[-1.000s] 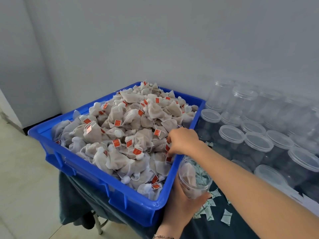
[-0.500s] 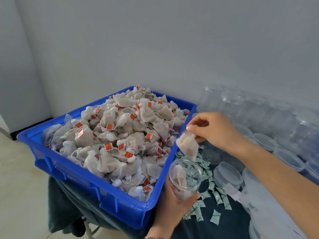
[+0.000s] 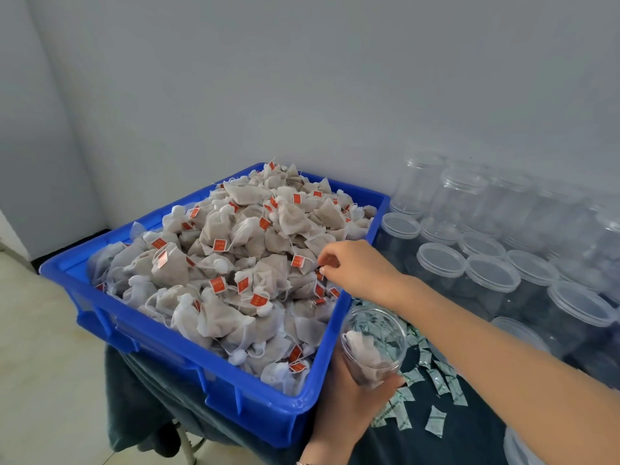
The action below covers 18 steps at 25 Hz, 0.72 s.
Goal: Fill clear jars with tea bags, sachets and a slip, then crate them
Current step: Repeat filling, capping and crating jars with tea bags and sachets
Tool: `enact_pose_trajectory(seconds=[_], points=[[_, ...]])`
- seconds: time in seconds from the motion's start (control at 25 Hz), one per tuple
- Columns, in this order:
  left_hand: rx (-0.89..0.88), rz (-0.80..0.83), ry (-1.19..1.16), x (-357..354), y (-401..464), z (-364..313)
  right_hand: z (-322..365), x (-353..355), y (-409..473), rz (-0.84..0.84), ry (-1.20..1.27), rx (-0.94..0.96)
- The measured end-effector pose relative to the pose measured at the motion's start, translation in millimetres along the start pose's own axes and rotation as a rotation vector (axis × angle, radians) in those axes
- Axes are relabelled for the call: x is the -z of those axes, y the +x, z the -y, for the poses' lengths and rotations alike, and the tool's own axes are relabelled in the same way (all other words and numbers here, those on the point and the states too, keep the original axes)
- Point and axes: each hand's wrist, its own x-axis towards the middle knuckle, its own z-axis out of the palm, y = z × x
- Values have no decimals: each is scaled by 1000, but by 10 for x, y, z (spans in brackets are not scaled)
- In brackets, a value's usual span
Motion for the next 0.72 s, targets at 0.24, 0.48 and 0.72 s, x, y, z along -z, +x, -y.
enact_pose_trajectory(seconds=[0.24,0.48,0.72], points=[[-1,16,31,19,-16,-67,31,-477,428,-34,-191,93],[27,19,-70,43,-49,-75,31,-638,389,-135,-324,73],[48,25,-97,9,-36,-36,42,-491,194,-280,-314,-1]])
